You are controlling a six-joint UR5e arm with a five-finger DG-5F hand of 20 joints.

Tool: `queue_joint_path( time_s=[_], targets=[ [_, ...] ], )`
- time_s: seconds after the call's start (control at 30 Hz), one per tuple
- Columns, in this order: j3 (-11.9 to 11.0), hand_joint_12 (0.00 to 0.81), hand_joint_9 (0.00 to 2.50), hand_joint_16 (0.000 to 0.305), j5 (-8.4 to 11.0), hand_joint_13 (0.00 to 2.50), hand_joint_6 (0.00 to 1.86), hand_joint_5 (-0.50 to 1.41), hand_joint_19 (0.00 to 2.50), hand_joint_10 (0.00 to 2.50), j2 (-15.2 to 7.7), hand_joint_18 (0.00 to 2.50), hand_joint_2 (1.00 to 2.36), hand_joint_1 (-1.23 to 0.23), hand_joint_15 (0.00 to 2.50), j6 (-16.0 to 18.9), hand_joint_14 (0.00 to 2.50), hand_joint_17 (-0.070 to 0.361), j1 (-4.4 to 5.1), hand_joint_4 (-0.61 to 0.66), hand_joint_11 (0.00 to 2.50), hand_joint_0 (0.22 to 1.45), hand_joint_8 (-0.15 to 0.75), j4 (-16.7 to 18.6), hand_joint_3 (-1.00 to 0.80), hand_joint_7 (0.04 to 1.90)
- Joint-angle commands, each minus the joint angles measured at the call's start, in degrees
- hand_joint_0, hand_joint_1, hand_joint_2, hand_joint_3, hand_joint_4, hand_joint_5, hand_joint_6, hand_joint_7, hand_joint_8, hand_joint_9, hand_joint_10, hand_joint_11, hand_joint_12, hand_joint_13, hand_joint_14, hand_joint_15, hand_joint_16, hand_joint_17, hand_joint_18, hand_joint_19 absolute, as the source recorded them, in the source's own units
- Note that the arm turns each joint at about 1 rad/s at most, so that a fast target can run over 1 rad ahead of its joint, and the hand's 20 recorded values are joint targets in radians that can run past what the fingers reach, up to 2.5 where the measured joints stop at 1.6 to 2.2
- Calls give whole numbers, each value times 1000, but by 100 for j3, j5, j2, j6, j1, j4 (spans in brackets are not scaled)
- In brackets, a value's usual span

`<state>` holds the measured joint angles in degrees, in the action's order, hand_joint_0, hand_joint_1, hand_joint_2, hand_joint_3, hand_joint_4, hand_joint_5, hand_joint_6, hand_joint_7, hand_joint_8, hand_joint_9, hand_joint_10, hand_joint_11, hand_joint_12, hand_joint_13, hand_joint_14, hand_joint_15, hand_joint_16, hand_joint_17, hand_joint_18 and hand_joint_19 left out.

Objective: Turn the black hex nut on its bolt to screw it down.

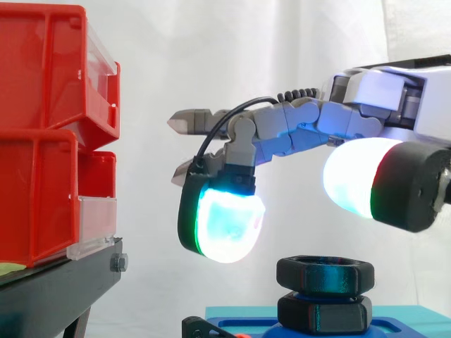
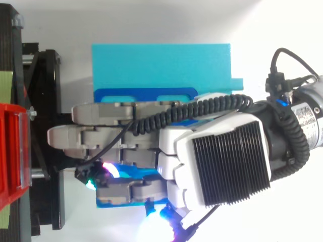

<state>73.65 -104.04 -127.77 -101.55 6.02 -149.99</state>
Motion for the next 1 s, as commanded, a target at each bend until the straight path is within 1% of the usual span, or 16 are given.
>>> queue_joint_path(
  time_s=[0.0,0.1,0.4,0.63,0.7,0.97],
  targets=[
    [0,347,503,49,6,185,504,-100,191,4,7,130,1000,-84,0,-5,0,111,66,243,121,505,296,-135,-500,1180],
    [0,345,510,49,-2,189,503,-88,191,5,-2,142,1000,-85,0,4,0,110,102,232,129,505,297,-170,-500,1280],
    [0,347,533,48,-38,197,502,-75,197,5,-2,142,1000,-88,0,4,0,109,110,228,138,506,301,-232,-500,1403],
    [0,345,546,48,-38,206,501,-70,200,6,-2,143,1000,-90,0,-5,0,107,110,231,147,507,303,-241,-500,1450],
    [0,345,547,48,-38,207,501,-69,195,6,-2,143,1000,-90,0,-5,0,107,84,235,147,507,303,-241,-500,1454],
    [0,345,553,47,-46,214,500,-67,196,6,-2,144,1000,-92,0,-5,0,107,75,238,156,507,306,-241,-500,1474]
  ],
)
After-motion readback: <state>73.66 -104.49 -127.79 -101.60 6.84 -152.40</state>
